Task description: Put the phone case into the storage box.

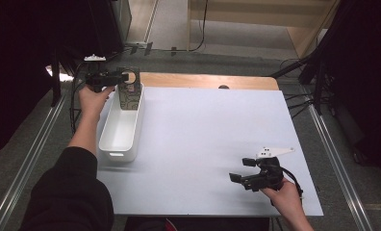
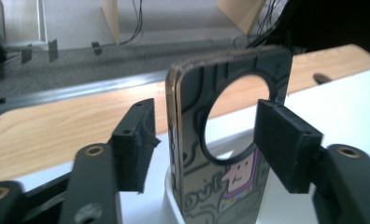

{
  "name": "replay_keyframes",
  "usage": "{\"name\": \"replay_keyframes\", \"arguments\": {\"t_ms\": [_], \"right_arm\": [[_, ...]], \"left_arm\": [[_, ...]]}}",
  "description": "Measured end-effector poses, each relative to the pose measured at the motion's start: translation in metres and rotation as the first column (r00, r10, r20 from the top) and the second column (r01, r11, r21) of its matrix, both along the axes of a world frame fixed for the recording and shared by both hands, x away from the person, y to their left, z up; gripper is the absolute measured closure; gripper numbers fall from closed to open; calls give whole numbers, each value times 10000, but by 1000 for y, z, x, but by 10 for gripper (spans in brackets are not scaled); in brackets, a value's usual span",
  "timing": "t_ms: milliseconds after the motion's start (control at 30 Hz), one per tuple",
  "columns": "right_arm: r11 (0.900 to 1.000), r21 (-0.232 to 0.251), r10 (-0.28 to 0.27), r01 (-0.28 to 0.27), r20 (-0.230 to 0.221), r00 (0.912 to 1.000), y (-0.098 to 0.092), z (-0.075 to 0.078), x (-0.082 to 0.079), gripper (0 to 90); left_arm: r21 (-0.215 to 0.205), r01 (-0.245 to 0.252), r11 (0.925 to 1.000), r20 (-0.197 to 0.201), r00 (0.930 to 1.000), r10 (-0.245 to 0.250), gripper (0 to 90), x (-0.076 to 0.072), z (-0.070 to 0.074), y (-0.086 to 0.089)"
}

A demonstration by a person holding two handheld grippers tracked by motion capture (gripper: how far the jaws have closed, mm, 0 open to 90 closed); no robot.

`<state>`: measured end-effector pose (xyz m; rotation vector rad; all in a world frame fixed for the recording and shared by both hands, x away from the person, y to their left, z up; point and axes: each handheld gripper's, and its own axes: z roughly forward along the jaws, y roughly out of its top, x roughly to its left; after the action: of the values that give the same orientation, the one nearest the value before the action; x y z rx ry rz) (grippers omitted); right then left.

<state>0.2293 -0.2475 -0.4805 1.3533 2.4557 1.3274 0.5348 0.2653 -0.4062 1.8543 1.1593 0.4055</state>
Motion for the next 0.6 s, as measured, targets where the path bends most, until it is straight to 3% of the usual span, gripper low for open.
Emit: {"name": "replay_keyframes", "arguments": {"t_ms": [133,600], "right_arm": [[10000,1,36,-36,27,10000,1,0,0,118],[9999,30,97,-97,38,9999,2,1,3,118]], "left_arm": [[-238,-29,9997,-281,9996,22,361,-2,2,4],[-514,-53,9987,-321,9995,37,335,-18,14,14]]}}
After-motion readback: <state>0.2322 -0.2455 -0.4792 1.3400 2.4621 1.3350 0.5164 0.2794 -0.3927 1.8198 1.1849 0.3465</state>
